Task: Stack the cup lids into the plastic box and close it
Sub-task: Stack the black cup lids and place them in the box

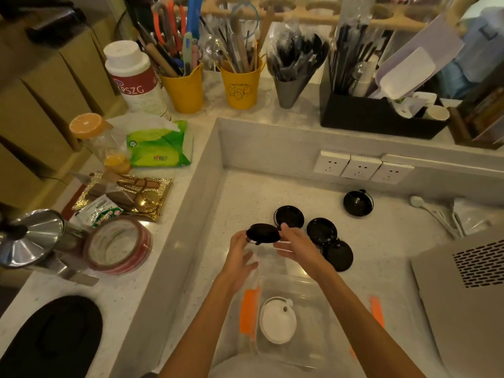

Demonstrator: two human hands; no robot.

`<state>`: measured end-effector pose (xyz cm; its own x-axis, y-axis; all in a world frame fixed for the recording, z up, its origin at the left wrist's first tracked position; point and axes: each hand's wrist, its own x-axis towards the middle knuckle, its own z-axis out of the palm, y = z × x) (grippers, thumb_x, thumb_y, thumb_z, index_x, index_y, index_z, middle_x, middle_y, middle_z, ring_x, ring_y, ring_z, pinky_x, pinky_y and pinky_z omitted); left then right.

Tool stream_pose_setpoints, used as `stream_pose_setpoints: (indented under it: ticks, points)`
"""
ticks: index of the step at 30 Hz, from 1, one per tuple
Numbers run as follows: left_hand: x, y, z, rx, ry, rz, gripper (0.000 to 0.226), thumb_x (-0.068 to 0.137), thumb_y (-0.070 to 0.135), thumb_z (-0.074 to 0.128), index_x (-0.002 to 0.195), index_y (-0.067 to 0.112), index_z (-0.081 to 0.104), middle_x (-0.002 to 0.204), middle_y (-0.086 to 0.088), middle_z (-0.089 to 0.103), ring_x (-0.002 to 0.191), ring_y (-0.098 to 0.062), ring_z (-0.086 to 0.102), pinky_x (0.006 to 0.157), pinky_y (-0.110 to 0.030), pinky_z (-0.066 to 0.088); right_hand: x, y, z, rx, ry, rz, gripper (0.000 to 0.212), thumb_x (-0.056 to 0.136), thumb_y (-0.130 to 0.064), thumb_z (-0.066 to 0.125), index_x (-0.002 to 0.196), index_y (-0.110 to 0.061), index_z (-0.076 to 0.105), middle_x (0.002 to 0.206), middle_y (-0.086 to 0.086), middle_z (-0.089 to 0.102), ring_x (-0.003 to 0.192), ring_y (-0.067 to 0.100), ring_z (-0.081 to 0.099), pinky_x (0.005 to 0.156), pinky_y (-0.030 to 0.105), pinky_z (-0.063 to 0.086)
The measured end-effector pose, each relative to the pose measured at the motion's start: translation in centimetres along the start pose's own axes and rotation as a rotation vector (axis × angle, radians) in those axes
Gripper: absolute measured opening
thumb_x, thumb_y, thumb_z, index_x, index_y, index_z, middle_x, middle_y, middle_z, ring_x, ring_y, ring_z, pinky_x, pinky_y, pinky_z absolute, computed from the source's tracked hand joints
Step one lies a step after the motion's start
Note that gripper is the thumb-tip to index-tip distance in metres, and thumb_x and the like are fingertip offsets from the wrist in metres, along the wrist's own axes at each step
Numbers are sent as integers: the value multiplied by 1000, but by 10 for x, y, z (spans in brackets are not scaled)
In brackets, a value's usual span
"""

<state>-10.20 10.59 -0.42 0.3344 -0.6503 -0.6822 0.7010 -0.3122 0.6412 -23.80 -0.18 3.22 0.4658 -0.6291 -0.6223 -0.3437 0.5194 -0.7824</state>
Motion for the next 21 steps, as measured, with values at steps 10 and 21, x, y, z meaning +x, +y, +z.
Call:
stream_pose_setpoints:
  ticks: [10, 21]
  points:
    - [-6, 13, 26, -249, -268, -33, 43, 94, 36, 62, 131, 16, 60, 132, -19, 66, 113, -34, 67, 102, -57, 49, -26, 5, 7, -69, 177, -329, 28, 87, -11, 70, 113, -19, 63, 109, -5, 63, 97, 8, 65, 67, 14, 54]
    - [6, 33, -5, -493, -360, -151, 45, 88, 39, 63, 128, 19, 61, 143, -17, 58, 133, -43, 52, 105, -59, 43, 61, -21, -30, -1138, 180, -281, 73, 89, -28, 68, 150, -18, 30, 158, 11, 29, 145, 34, 24, 119, 45, 25]
